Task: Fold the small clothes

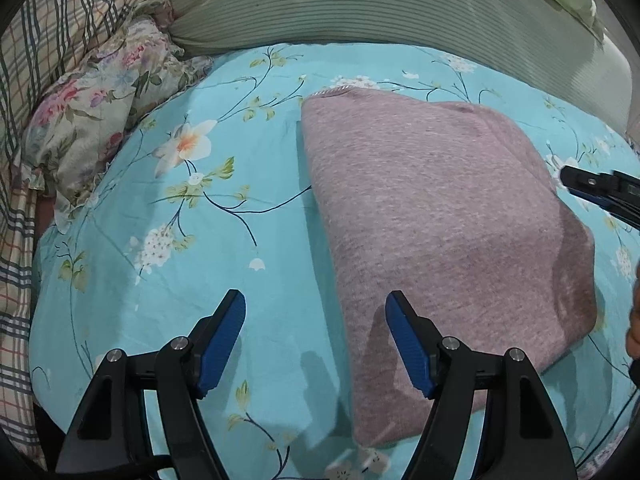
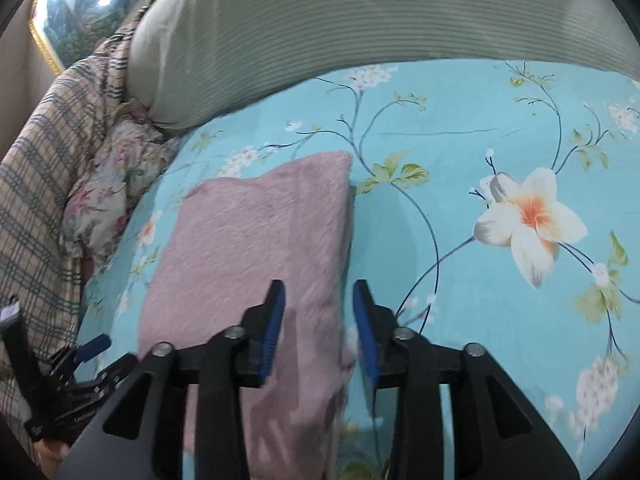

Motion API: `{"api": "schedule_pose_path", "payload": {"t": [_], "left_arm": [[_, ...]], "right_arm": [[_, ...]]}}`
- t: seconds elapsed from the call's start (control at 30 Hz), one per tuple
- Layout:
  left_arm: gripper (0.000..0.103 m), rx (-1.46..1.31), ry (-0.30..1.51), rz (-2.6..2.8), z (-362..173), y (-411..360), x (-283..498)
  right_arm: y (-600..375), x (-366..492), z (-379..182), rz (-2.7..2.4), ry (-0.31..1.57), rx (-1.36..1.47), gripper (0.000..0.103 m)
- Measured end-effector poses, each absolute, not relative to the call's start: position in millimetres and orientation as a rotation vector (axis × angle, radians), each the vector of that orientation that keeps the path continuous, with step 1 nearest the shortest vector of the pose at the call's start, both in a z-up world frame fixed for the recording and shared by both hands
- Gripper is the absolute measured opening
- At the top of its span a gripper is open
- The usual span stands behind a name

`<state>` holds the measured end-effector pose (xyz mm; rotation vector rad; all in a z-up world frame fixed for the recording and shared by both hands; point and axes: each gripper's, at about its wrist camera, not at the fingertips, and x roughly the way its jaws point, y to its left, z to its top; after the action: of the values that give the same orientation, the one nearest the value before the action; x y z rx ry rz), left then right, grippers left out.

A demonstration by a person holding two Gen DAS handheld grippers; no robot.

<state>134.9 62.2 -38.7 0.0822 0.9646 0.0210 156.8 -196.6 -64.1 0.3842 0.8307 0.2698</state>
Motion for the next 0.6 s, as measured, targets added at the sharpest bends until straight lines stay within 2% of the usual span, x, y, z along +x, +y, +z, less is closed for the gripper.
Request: {"api": "schedule_pose_path", "payload": {"t": [0.13,0.47,0.6], "left_arm": [[0.079,0.081,0.958,0.030,-36.4,62.6,124.9],[0.080,0.089,0.977,0.040,-42.4,66.4,103.4],[0.080,0.091,0.979,0.040,-43.0,65.9,98.6]], "right_arm": [[-188.9,128.5,-58.5,0.296,0.826,0.366,0.041],[-175.7,87.4,-64.5,0.325,0.864,0.326,0.048],[-173.9,79.1,-66.5,0.329,0.872,0.320,0.054]]}}
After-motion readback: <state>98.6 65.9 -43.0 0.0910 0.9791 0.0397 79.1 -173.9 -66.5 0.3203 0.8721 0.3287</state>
